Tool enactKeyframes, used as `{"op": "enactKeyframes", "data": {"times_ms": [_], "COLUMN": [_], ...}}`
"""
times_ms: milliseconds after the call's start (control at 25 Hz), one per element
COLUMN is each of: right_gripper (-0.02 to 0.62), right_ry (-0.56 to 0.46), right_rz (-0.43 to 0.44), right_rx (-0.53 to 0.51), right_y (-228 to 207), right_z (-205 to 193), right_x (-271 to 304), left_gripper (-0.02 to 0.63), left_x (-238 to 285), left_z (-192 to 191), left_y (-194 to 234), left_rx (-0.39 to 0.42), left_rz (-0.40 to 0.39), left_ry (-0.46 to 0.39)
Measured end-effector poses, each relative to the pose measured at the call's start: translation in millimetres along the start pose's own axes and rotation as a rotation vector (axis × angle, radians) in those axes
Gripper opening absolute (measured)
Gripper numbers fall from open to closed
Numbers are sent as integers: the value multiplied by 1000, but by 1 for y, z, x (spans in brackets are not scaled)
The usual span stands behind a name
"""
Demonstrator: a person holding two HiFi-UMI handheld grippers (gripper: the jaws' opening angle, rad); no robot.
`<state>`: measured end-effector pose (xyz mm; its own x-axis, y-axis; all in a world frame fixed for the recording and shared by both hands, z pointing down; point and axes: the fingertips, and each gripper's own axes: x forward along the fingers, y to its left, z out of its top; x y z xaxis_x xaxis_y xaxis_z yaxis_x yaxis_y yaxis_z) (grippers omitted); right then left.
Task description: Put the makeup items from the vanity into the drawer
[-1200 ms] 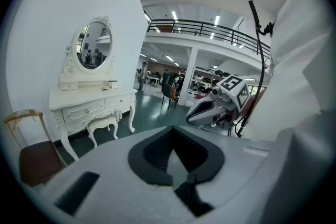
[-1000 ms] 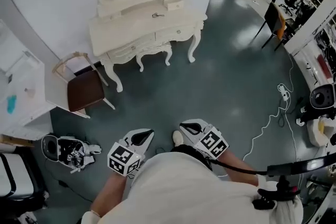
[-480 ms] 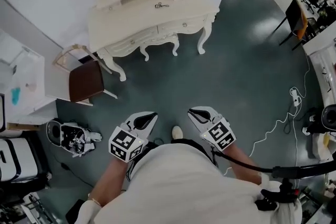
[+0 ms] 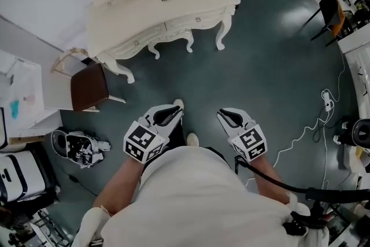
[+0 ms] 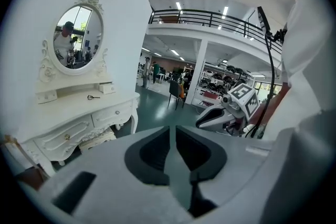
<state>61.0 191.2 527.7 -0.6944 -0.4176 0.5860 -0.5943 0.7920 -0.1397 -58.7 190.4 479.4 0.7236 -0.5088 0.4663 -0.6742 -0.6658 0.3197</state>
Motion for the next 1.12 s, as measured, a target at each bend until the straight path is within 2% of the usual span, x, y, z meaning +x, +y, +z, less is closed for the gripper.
{"op": "enactKeyframes", "data": {"times_ms": [240,480,680,880,1120], "right_gripper": [51,52,38,29,6], "right_ry": [21,70,77,52,70], "right_rz": [-61,-100,-117,-136,-67], "right_rx": [3,27,-12,-38,-99], "right_y": [-30,-66,-104,-132,-147], "right_z": [9,13,45,85,117], "right_x": [9,3,15,25,32], "left_gripper": [37,37,45,58,66], "left_x": [30,73,100,117,130], "left_z": [11,36,61,88,107], "left_y": [27,65,110,152,186], "left_rx": [1,-13,-22,11,-1], "left_rz": [-46,-60,-51,-6,99], "left_ry": [0,-43,-57,-72,-98]}}
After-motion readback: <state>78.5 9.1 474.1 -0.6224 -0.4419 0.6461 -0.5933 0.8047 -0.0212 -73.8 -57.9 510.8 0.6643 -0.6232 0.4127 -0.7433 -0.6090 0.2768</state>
